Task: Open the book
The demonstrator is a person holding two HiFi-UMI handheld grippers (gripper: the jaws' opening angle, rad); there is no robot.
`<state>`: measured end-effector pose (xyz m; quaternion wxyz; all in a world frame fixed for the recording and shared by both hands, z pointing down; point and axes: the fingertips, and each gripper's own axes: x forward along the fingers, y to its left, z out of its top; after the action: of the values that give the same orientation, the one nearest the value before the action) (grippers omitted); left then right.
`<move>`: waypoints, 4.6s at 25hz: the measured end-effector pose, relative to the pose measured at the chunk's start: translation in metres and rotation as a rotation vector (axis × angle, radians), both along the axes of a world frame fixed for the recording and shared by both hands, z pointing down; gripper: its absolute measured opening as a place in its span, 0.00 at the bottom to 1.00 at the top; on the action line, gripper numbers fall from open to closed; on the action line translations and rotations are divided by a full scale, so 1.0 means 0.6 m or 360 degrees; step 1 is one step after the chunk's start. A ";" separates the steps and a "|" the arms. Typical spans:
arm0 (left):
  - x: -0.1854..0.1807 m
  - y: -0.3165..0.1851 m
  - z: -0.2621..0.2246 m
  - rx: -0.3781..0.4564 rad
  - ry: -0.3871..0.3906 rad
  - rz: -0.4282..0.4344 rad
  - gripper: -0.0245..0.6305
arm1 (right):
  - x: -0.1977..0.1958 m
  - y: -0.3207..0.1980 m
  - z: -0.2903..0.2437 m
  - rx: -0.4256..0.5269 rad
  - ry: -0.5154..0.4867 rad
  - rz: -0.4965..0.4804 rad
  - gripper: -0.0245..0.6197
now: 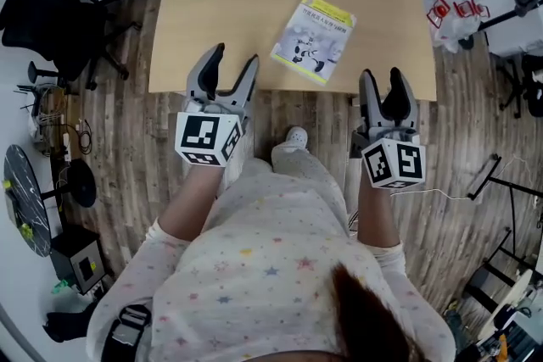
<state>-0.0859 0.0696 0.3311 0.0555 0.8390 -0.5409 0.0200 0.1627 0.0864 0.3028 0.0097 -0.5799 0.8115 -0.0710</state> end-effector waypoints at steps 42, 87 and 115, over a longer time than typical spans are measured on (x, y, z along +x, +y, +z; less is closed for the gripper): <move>0.032 -0.401 0.021 -0.0042 0.0045 0.0194 0.40 | 0.025 -0.349 0.045 -0.0140 0.0006 0.0244 0.41; 0.113 -0.433 0.201 -0.0287 -0.0013 0.0285 0.40 | 0.035 -0.314 0.428 -0.0990 0.0073 0.0180 0.38; 0.090 -0.421 0.241 -0.0369 -0.0072 0.0269 0.40 | 0.040 -0.302 0.470 -0.1154 -0.0022 0.0231 0.25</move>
<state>-0.0322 -0.1828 0.4755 0.1380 0.8689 -0.4635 0.1057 0.1867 -0.0946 0.5848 -0.1858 -0.6013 0.6902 -0.3570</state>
